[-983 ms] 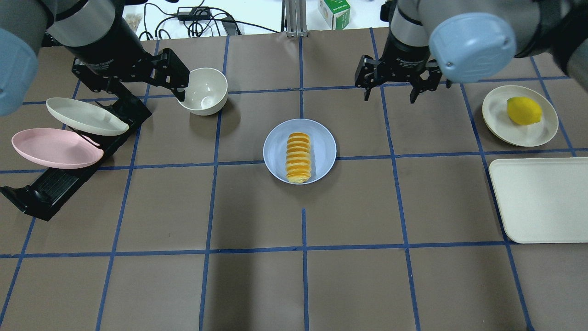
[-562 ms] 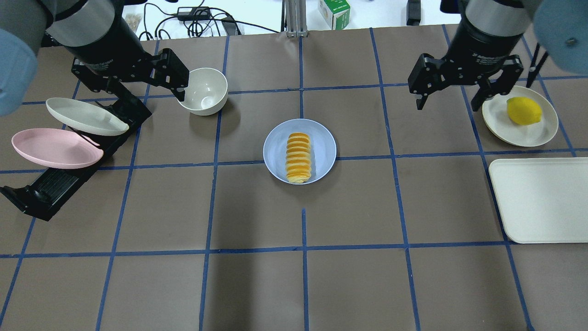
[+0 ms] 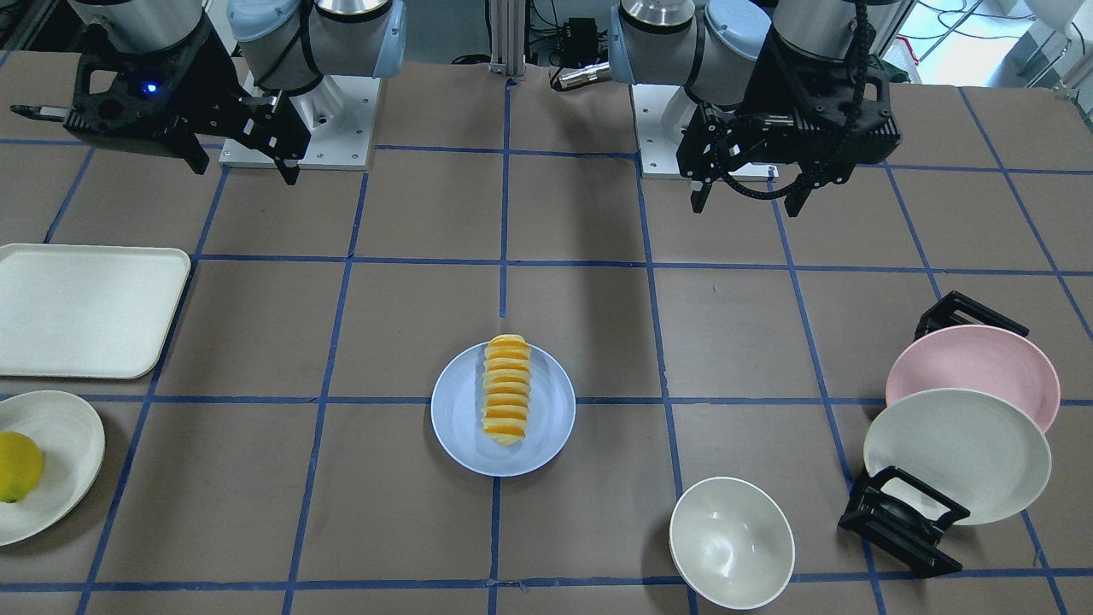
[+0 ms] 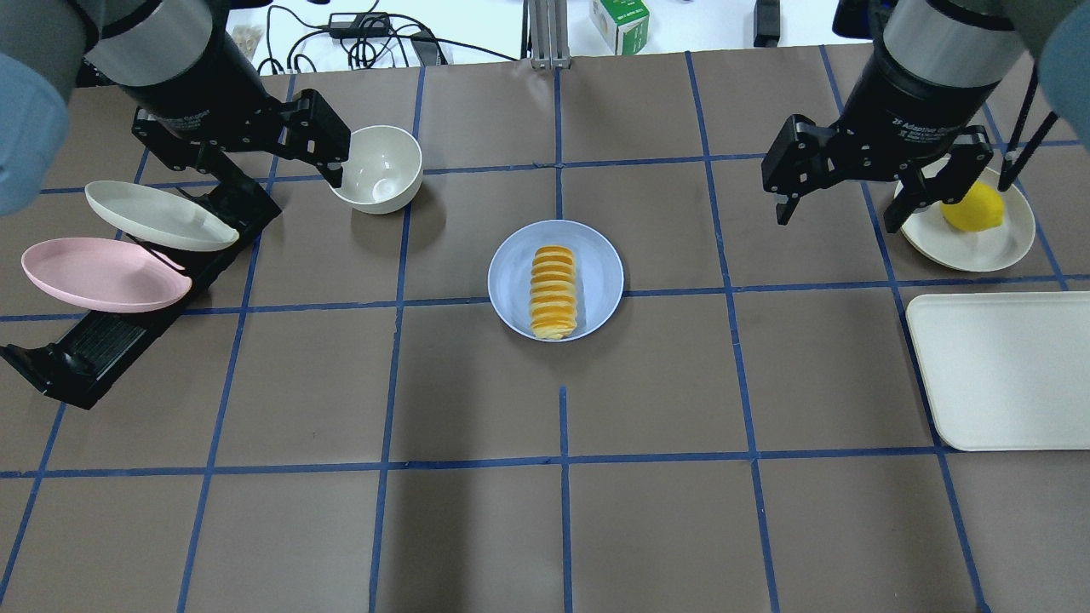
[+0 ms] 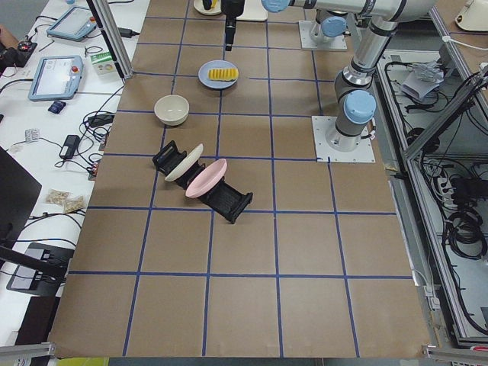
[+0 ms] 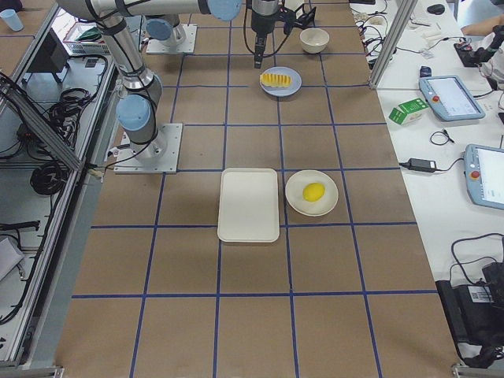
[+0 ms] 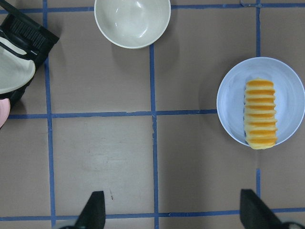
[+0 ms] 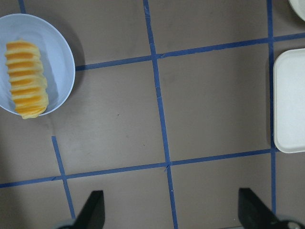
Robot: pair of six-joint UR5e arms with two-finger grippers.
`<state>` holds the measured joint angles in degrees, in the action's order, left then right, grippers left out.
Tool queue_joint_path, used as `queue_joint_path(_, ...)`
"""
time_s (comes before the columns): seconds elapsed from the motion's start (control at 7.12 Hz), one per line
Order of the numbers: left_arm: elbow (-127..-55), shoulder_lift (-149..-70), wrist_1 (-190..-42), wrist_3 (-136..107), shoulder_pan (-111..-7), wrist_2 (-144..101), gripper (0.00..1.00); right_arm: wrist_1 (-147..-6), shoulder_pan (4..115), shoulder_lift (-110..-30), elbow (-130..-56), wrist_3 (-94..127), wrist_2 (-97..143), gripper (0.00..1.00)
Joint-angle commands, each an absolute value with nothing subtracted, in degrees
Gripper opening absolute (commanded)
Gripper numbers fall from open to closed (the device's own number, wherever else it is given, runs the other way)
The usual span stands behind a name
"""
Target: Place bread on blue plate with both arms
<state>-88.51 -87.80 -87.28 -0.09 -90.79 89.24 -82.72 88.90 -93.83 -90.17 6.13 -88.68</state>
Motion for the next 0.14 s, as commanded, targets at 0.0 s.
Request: queue_joint_path(0.0,-88.5,-87.8,-87.3,-0.1,-90.8,89.2,1.0,-82.6,90.1,-93.9,-90.3,6.7,-88.7,1.0)
